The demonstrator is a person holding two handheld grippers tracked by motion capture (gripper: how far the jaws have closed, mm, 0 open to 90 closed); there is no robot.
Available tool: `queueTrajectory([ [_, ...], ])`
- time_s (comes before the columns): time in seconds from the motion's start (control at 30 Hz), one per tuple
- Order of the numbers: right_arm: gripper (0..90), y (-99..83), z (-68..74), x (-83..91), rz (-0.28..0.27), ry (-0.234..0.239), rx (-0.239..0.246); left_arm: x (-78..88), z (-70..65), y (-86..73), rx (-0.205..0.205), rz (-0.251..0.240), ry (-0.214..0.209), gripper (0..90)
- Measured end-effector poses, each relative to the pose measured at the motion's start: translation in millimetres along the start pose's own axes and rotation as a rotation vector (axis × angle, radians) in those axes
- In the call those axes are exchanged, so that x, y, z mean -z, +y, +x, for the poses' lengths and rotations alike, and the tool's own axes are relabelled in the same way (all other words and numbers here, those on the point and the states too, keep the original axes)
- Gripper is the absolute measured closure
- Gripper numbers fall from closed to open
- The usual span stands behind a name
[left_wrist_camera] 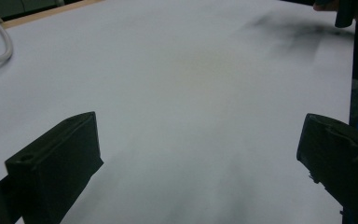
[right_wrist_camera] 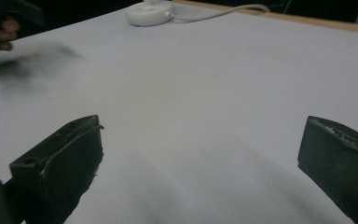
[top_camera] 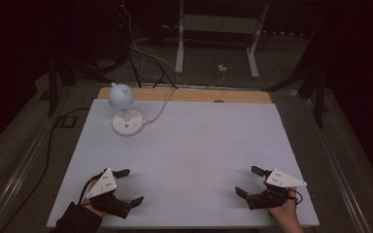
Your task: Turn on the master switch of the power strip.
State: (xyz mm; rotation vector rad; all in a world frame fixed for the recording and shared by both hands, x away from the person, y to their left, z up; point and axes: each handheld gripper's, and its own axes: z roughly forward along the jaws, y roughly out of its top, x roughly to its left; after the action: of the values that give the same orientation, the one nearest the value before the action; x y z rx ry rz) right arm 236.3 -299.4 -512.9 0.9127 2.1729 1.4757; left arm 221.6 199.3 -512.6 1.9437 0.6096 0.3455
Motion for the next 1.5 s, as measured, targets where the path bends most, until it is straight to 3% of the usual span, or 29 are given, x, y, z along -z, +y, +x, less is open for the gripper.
queueTrajectory([
  [0.07, 0.0, 0.0, 1.2, -1.1, 0.015, -0.020, 0.019, -0.7, -0.4, 0.1, -0.004, 0.005, 0.006, 0.1],
  [0.33, 0.0, 2.3, 0.5, -1.7, 0.049, -0.029, 0.038, -4.4, -0.6, -0.3, -0.004, 0.029, -0.011, 0.1],
  [0.6, 0.0, 3.1, 7.0, -2.5, 0.046, -0.023, 0.067, -6.3, -4.0, 1.3, -0.020, 0.042, -0.022, 0.1],
  [0.7, 0.0, 4.0, 7.4, -4.1, 0.057, 0.002, 0.063, -7.4, -3.8, 1.3, -0.021, 0.048, -0.021, 0.1],
  [1.23, 0.0, 9.0, 11.9, -0.1, 0.011, -0.029, 0.069, -11.7, -7.6, 13.2, -0.036, 0.064, -0.070, 0.1],
  [1.5, 0.0, 9.8, 13.1, -0.5, 0.016, -0.041, 0.074, -15.4, -7.4, 19.9, -0.041, 0.065, -0.086, 0.1],
])
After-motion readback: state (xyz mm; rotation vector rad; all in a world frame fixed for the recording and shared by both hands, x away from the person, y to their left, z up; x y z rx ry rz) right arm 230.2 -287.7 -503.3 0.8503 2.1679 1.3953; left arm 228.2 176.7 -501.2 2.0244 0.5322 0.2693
